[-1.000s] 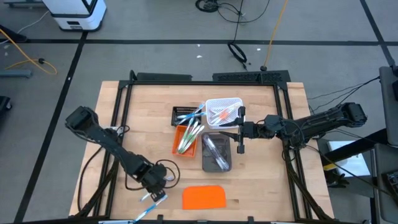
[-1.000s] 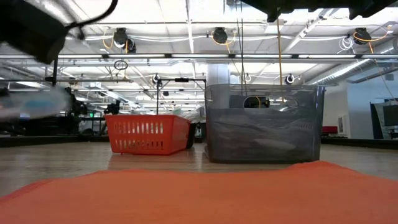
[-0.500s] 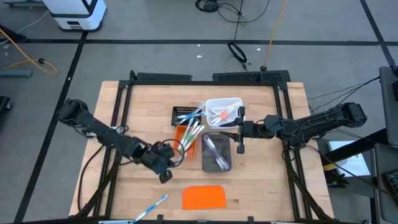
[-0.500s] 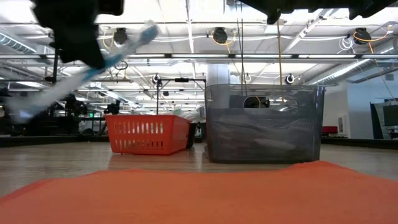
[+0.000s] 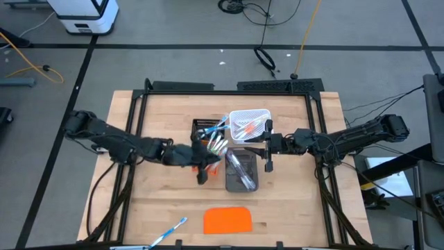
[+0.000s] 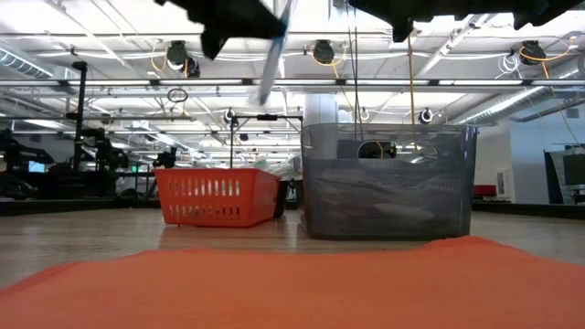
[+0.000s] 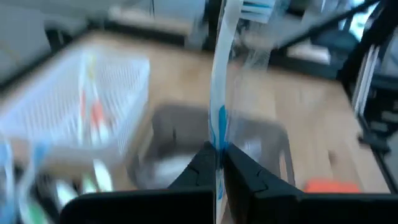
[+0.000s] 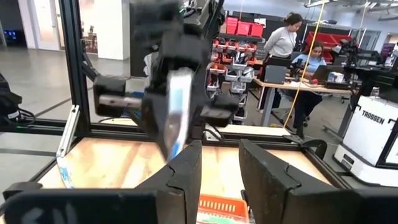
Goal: Pick & Place Toothbrushes
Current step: Put the blue toothbrush into the black bin
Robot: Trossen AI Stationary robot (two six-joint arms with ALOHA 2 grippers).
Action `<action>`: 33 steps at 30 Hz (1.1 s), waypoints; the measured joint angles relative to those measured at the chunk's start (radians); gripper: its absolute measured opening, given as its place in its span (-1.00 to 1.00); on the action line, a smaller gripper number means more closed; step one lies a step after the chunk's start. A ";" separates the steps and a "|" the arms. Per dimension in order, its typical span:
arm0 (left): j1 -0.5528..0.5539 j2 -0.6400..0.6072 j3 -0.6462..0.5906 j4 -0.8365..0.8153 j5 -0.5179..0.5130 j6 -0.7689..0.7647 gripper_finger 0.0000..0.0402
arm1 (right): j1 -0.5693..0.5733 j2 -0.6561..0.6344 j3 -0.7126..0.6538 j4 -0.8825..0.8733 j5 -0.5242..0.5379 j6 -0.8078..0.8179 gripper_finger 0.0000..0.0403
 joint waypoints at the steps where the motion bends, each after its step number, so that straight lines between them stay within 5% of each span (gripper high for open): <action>1: 0.011 0.000 0.000 0.041 0.000 0.033 -0.98 | 0.000 0.000 0.000 0.000 0.000 0.005 -0.50; 18: 0.101 0.010 0.000 0.260 0.004 0.186 -0.99 | -0.038 0.167 -0.001 0.277 -0.004 -0.005 -0.50; 33: 0.143 0.136 0.001 0.410 0.002 0.246 -0.97 | -0.091 0.264 0.000 0.382 -0.125 0.075 -0.50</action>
